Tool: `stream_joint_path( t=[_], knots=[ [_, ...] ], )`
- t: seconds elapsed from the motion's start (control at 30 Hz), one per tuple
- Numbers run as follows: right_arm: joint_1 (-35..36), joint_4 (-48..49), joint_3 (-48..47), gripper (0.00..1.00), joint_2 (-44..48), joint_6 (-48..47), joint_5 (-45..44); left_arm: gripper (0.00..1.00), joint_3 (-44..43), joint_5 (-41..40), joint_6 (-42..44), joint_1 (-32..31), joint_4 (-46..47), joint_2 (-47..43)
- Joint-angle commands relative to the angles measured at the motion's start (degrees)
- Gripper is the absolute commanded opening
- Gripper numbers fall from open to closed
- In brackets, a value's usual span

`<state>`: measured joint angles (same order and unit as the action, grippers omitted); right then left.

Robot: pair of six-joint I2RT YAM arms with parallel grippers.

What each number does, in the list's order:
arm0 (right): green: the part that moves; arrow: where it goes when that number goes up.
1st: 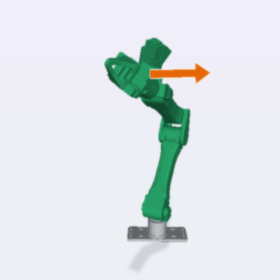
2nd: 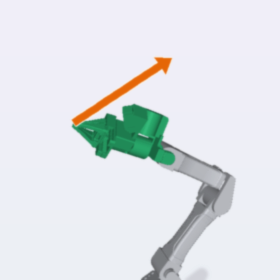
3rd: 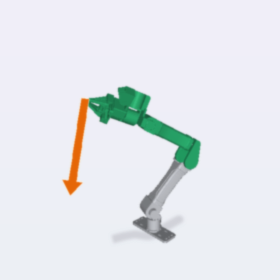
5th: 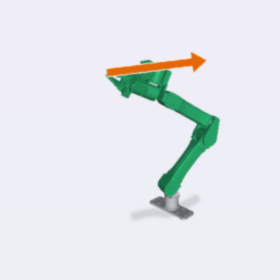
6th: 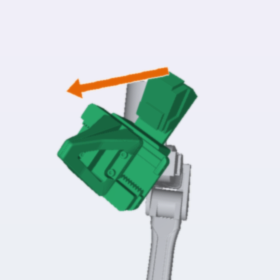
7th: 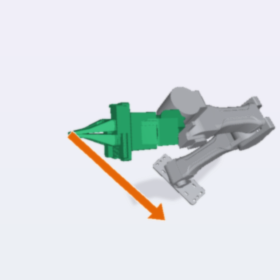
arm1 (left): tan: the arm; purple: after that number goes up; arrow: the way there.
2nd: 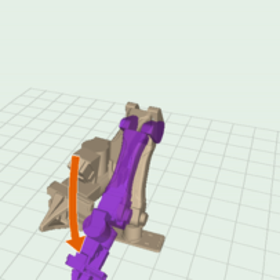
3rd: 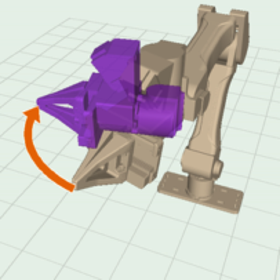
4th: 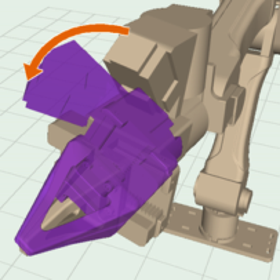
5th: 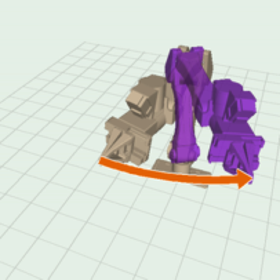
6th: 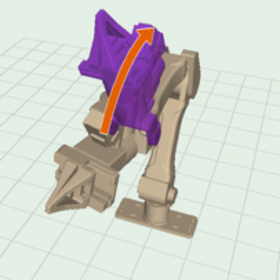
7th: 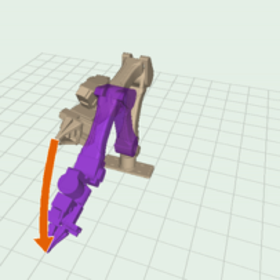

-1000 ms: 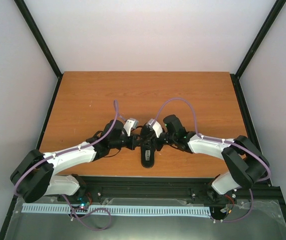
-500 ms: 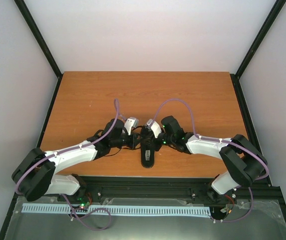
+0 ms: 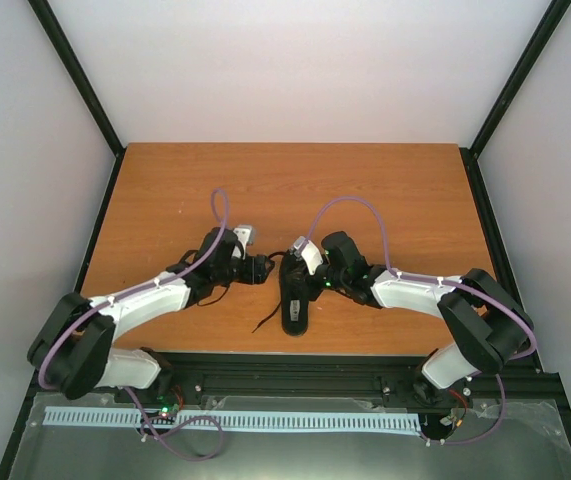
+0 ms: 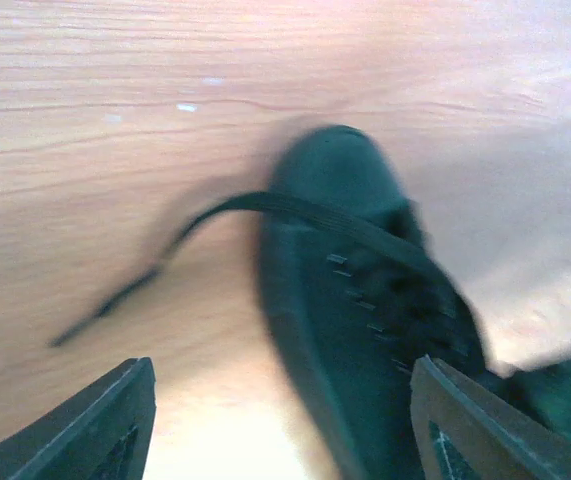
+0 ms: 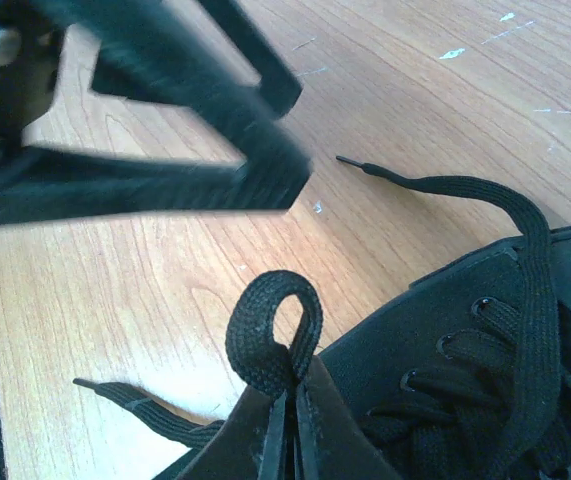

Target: Tie the shoes

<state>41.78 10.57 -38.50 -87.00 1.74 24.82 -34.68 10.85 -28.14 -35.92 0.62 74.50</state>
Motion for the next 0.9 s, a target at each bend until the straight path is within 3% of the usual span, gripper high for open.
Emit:
stream_joint_path(
  t=[0.0, 0.13, 0.23, 0.37, 0.47, 0.6, 0.87],
  knots=[
    [0.23, 3.04, 0.27, 0.03, -0.43, -0.16, -0.18, 0.73, -5.55, -6.11, 6.17, 2.61, -5.98, 5.29],
    [0.23, 2.9, 0.05, 0.03, -0.87, 0.08, 0.58, 0.62, -11.27, -9.0, 13.26, 2.61, -9.81, 12.88],
    [0.23, 2.73, -0.16, 0.03, -1.17, 0.19, 1.19, 0.59, -12.96, -9.84, 16.43, 2.61, -9.79, 17.14],
    [0.23, 2.61, -0.28, 0.03, -1.24, 0.15, 1.56, 0.56, -14.59, -10.06, 18.51, 2.61, -9.83, 21.23],
    [0.23, 2.68, -0.3, 0.03, -1.37, 0.26, 2.09, 0.48, -15.35, -10.75, 19.28, 2.61, -9.19, 23.17],
    [0.23, 2.33, -0.69, 0.03, -1.85, 0.31, 2.48, 0.47, -16.07, -10.6, 19.63, 2.61, -8.45, 25.34],
    [0.23, 2.24, -0.7, 0.03, -2.03, 0.28, 2.25, 0.15, -16.57, -12.77, 19.13, 2.54, -9.32, 28.39]
  ],
)
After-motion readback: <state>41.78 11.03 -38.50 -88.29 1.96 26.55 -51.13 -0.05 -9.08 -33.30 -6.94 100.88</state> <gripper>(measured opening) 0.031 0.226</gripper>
